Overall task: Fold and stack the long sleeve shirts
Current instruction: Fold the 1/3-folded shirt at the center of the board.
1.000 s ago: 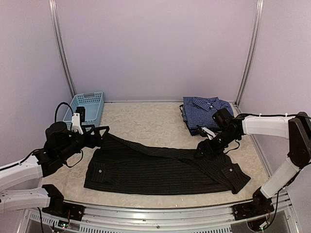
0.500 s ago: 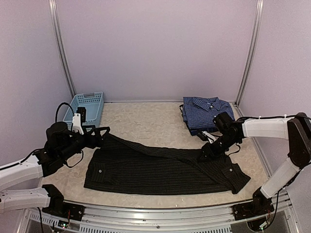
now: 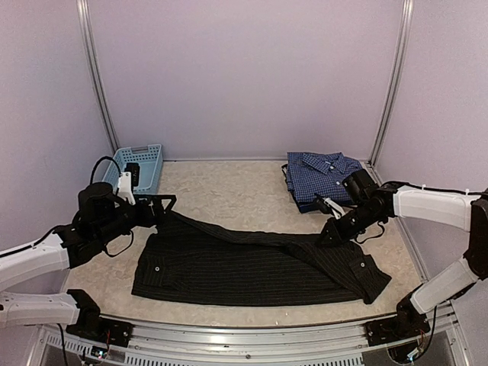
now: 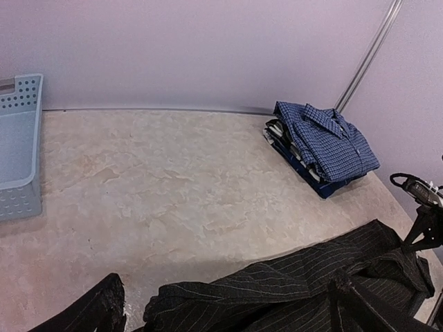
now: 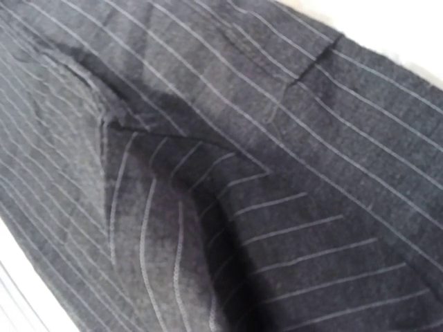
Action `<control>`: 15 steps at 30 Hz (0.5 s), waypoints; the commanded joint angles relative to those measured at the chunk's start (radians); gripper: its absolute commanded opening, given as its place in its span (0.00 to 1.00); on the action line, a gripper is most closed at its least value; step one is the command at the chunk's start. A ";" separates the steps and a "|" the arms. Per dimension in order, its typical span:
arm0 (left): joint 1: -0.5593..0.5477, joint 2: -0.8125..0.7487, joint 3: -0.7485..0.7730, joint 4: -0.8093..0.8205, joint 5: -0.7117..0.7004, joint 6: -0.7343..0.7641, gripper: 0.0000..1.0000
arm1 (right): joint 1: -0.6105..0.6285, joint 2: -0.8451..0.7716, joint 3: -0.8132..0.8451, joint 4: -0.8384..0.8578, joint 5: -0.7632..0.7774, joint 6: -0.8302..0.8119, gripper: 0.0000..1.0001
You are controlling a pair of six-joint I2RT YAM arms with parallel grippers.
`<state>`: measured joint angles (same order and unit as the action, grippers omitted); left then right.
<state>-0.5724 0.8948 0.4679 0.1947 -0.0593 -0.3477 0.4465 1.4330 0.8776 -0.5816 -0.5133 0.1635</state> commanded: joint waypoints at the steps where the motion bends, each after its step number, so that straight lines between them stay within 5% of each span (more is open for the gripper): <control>1: -0.011 0.037 0.080 -0.089 0.016 -0.064 0.96 | -0.004 -0.064 0.009 -0.034 -0.004 0.025 0.00; 7: -0.041 0.075 0.176 -0.278 0.034 -0.142 0.91 | -0.002 -0.093 0.028 -0.058 -0.007 0.045 0.00; 15: -0.181 0.094 0.083 -0.253 0.043 -0.300 0.87 | 0.001 -0.085 0.056 -0.081 0.012 0.046 0.00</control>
<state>-0.7193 0.9688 0.6090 -0.0334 -0.0292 -0.5499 0.4465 1.3602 0.8909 -0.6353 -0.5140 0.2031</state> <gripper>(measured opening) 0.878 0.003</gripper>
